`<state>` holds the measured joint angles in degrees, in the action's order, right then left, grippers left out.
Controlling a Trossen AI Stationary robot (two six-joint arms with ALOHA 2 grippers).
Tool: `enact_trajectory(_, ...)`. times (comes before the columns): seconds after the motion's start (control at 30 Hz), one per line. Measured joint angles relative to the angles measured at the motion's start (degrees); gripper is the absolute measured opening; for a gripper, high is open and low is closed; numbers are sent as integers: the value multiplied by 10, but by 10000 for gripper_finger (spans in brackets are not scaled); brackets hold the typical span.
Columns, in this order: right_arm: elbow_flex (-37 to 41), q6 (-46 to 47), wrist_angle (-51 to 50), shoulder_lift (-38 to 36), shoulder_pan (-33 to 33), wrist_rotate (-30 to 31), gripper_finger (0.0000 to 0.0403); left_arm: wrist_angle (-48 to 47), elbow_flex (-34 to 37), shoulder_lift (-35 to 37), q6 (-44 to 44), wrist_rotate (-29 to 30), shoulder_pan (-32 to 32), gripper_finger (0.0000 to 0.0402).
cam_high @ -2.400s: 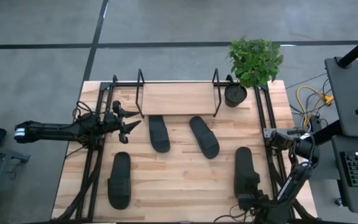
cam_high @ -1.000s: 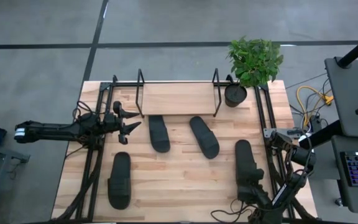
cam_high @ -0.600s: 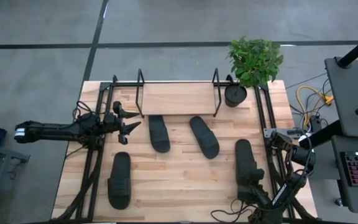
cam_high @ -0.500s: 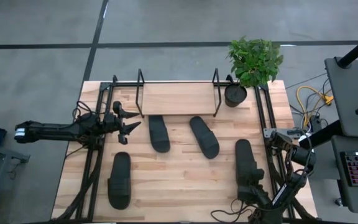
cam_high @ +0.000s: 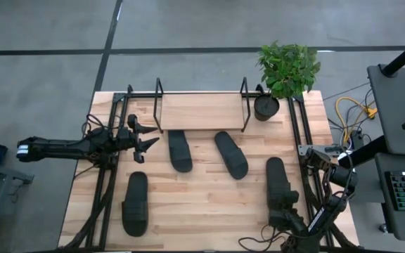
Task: Pick and place slides into the shelf
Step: Put the bottom right black slides on the shelf
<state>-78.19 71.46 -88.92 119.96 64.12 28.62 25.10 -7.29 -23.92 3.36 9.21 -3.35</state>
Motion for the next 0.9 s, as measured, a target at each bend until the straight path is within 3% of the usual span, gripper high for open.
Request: enact_trajectory(0.9,-49,16,-11,-6,0,77,8,5,-1,1,0,0,0,171)
